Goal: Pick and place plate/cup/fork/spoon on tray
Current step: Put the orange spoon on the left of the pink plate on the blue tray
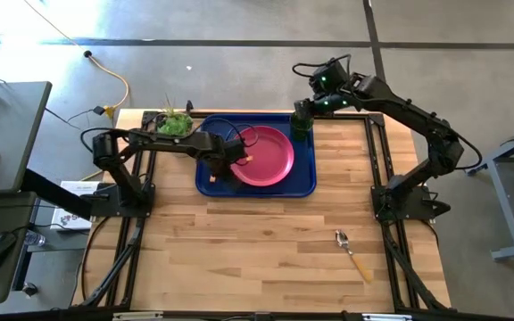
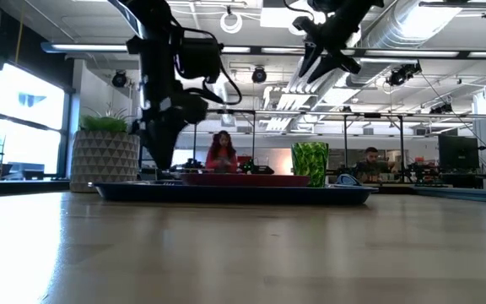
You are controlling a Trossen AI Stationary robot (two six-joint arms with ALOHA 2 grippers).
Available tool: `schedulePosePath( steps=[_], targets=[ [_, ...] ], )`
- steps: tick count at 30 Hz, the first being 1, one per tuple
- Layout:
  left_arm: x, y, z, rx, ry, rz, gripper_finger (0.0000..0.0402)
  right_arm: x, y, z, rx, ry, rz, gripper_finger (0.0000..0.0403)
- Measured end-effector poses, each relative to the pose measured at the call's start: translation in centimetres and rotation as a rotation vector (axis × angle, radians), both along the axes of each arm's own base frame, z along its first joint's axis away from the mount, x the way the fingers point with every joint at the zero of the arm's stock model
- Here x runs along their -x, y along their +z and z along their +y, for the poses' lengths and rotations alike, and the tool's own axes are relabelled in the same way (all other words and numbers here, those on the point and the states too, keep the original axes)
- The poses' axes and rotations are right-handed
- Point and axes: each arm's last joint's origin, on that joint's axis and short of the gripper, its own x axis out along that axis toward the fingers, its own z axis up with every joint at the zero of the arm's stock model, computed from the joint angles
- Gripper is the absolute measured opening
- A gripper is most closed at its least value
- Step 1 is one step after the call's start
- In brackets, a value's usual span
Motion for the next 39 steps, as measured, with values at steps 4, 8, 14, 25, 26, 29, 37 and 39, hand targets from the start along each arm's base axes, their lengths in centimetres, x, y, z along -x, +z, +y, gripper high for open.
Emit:
schedulePosePath(
  steps=[4,8,14,25,26,29,37,39],
  targets=[
    [0.9,1.4,-0.3,-0.001,-0.015,0.003,0.0058,-0.7,0.3,1.7,-0.050,0.061,-0.029,0.0106],
    [2.0,3.3,-0.5,-0.019,-0.023,-0.032,0.0058,-1.4,0.4,3.8,-0.087,0.116,-0.026,0.0106],
    [3.4,6.5,-0.9,-0.053,-0.007,-0.157,0.0058,-2.5,0.2,7.5,-0.156,0.176,0.014,0.0106],
    [6.4,11.0,-2.2,-0.103,-0.023,-0.347,0.0058,-3.1,-0.6,16.3,-0.286,0.222,0.162,0.0106],
    [6.5,11.2,-2.3,-0.106,-0.024,-0.356,0.0058,-3.0,-0.7,17.1,-0.295,0.220,0.180,0.0106],
    [7.0,11.8,-2.4,-0.123,-0.046,-0.377,0.0058,-2.5,-0.9,19.6,-0.325,0.197,0.227,0.0106],
    [7.2,12.0,-2.4,-0.136,-0.074,-0.385,0.0058,-0.6,-1.2,25.7,-0.369,0.158,0.332,0.0106],
    [7.2,12.0,-2.4,-0.140,-0.084,-0.384,0.0058,0.0,-1.3,27.0,-0.367,0.154,0.346,0.0106]
  ],
)
